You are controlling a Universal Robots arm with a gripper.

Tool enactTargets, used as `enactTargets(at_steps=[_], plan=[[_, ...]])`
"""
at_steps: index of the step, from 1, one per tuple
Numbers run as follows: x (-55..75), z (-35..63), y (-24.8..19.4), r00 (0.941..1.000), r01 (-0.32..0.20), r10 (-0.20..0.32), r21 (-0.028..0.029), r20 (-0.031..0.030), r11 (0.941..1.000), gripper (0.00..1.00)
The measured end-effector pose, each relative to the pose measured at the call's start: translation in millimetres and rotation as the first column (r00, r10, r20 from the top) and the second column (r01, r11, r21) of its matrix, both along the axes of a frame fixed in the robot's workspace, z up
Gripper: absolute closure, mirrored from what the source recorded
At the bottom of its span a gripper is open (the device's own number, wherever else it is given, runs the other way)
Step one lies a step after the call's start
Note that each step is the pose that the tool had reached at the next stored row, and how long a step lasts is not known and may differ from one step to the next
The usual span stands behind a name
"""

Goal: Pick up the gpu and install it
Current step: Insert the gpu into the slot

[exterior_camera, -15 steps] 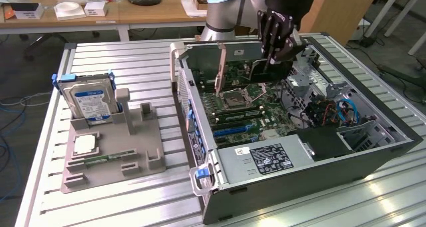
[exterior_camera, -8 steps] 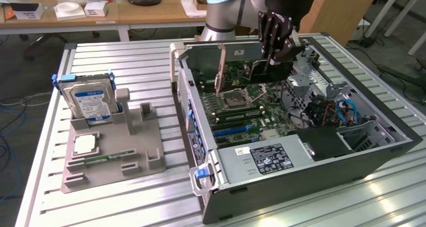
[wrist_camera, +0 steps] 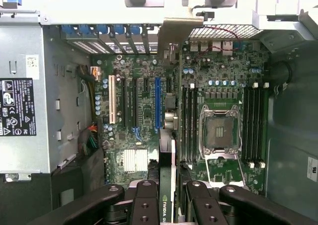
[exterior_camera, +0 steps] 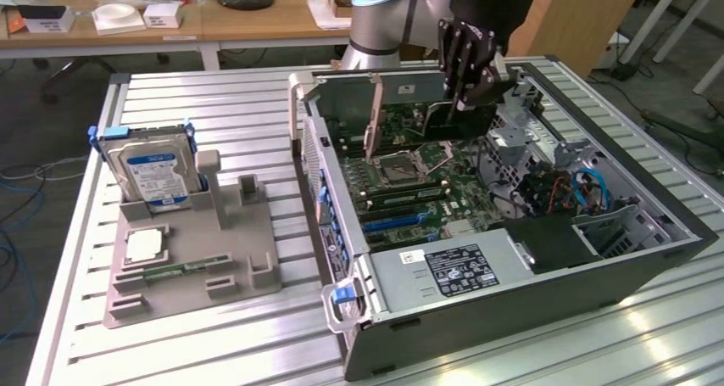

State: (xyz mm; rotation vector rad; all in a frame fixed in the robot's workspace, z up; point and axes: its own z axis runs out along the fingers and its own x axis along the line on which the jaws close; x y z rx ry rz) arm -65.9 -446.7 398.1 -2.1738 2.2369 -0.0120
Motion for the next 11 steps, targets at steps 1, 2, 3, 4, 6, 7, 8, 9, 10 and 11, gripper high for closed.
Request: enactTargets(at_steps=[1,2,3,4,6,7,8,9,10,11], plan=[[0.0,-0.1,-0.1,1.0,0.0,0.0,0.0071,-0.0001,1.0,0.74],[0.0,-0.3,-0.2,1.0,0.0,0.0,0.0149,0.0,0.9999,0.74],[0.0,-0.4,-0.1,1.0,0.0,0.0,0.0164,0.0002,0.9999,0.74],[0.0,-0.5,-0.1,1.0,0.0,0.0,0.0164,0.0001,0.9999,0.74],[0.0,-0.9,-0.2,1.0,0.0,0.0,0.0164,0.0001,0.9999,0.74],[0.0,-1.0,-0.2,1.0,-0.001,0.001,0.0164,0.0001,0.9999,0.74],[0.0,-1.2,-0.2,1.0,-0.003,0.003,0.0163,0.0001,0.9999,0.74],[0.0,-1.5,-0.2,1.0,-0.006,0.006,0.0164,0.0001,0.9998,0.74],[0.0,-1.7,-0.2,0.9999,-0.011,0.011,0.0164,0.0001,0.9998,0.74],[0.0,-1.9,-0.2,0.9999,-0.017,0.017,0.0164,0.0001,0.9997,0.74]])
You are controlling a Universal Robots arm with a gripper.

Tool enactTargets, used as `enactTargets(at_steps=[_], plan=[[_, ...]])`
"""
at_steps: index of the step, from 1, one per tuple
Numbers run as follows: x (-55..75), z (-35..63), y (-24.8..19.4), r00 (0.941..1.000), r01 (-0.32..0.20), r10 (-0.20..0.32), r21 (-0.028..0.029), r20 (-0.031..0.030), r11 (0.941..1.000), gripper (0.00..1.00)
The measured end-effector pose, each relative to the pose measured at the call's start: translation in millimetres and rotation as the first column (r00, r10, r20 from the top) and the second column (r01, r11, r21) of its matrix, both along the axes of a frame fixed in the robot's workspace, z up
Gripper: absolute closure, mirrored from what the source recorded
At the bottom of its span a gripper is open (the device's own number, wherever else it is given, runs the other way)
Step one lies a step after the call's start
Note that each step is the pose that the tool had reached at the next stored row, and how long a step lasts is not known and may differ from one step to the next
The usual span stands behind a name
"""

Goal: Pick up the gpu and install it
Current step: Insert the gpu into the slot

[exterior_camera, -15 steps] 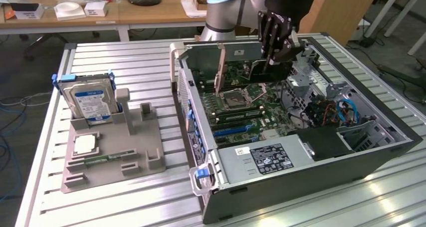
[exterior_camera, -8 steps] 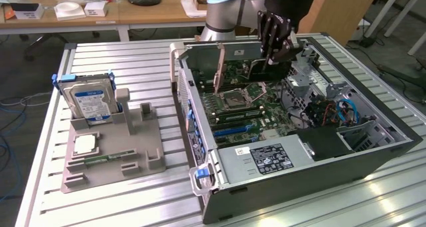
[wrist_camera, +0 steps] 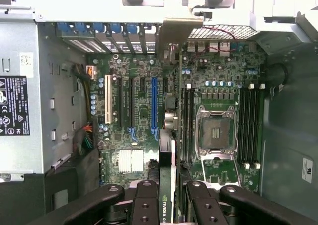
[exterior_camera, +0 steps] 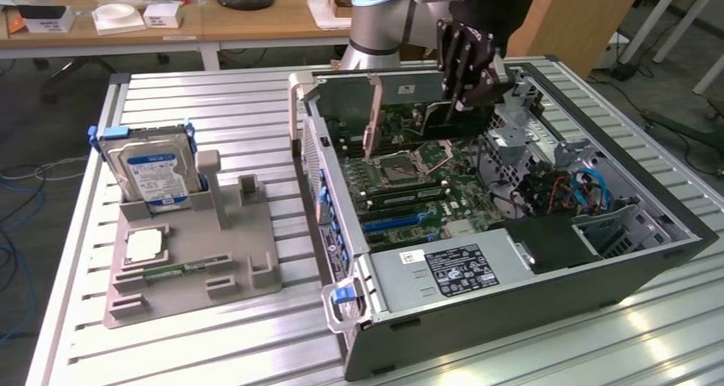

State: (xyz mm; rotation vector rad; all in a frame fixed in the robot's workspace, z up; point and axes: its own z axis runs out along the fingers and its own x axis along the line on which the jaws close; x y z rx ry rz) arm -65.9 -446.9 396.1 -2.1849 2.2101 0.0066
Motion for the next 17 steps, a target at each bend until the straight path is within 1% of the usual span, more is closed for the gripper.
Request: enactTargets(at_steps=[5,17], plan=[[0.0,-1.4,-0.1,0.9996,-0.029,0.029,0.0001,0.0001,0.9996,0.74],[0.1,-5.4,-0.1,0.9996,-0.029,0.029,-0.0001,0.0,0.9996,0.74]])
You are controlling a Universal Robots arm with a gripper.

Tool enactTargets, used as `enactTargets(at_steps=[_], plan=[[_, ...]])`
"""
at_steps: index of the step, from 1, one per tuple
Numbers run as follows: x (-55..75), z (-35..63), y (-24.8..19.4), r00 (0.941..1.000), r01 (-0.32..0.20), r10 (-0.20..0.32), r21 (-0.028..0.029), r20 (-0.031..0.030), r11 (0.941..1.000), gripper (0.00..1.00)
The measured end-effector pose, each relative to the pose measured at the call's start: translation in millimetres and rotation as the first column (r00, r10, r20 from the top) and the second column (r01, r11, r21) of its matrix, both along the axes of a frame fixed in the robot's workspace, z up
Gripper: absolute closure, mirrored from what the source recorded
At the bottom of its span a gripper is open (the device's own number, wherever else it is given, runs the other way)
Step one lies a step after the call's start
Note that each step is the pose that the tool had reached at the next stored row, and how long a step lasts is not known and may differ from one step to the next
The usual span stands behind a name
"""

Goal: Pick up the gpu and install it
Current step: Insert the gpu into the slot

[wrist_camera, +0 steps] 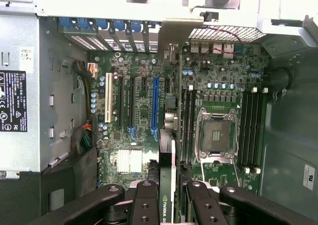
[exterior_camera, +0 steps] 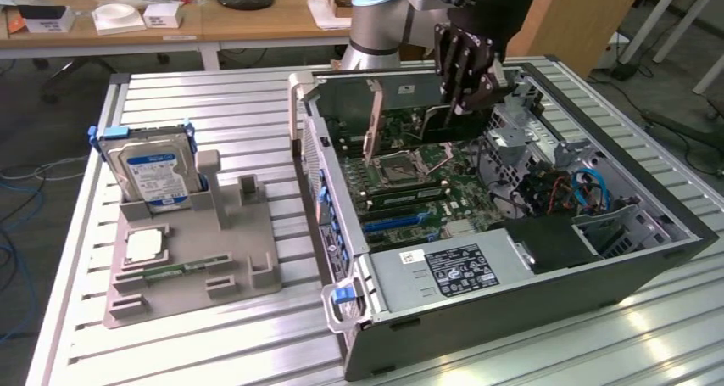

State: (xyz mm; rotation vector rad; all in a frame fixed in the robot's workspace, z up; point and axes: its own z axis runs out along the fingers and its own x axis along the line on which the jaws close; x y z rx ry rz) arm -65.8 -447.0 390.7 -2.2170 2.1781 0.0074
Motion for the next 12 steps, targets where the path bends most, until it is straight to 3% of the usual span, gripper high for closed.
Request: enactTargets(at_steps=[12], plan=[[0.5,-2.2,0.0,1.0,0.0,0.0,0.0001,0.0008,1.0,0.74]])
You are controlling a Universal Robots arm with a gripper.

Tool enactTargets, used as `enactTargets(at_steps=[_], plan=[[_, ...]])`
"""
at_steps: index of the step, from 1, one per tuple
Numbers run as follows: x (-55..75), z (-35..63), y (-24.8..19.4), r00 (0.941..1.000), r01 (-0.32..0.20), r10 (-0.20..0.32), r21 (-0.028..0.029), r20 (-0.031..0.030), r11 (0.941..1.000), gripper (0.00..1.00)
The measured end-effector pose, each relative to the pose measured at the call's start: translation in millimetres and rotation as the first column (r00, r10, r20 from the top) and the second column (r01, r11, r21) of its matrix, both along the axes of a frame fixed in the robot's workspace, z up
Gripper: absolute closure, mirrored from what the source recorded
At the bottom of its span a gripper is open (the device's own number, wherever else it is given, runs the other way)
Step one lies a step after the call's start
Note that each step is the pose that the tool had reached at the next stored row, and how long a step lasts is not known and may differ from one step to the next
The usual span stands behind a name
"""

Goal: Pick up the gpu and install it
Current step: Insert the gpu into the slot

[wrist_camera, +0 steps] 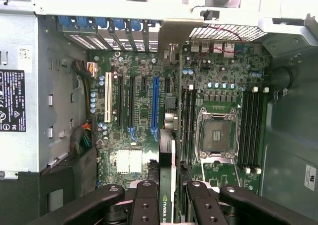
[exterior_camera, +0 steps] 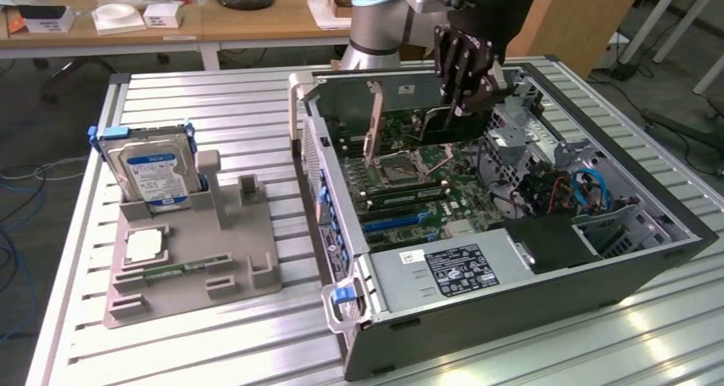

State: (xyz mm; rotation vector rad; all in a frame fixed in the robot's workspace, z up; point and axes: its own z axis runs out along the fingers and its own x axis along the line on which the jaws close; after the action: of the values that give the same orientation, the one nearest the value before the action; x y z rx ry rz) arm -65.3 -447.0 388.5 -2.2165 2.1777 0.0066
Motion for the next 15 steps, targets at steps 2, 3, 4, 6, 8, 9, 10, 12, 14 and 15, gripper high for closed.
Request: enactTargets(at_steps=[2,3,4,6,8,9,10,12,14,15], plan=[[0.2,-0.2,0.0,1.0,0.0,0.0,-0.0001,0.0003,1.0,0.74],[0.3,-0.4,0.0,1.0,0.0,0.0,0.0001,0.0004,1.0,0.74],[0.3,-0.6,0.0,1.0,0.0,0.0,0.0001,0.0006,1.0,0.74],[0.5,-1.0,0.0,1.0,0.0,0.0,0.0,0.0012,1.0,0.74],[0.6,-1.3,0.0,1.0,0.0,0.0,-0.0001,0.0018,1.0,0.74],[0.6,-1.5,0.0,1.0,0.0,0.0,0.0,0.0021,1.0,0.74],[0.7,-1.6,0.0,1.0,0.0,0.0,0.0,0.0024,1.0,0.74],[0.8,-2.0,0.0,1.0,0.0,0.0,0.0,0.003,1.0,0.74],[0.9,-2.4,0.0,1.0,0.0,0.0,0.0,0.0037,1.0,0.74],[1.0,-2.5,0.0,1.0,0.0,0.0,0.0,0.004,1.0,0.74]])
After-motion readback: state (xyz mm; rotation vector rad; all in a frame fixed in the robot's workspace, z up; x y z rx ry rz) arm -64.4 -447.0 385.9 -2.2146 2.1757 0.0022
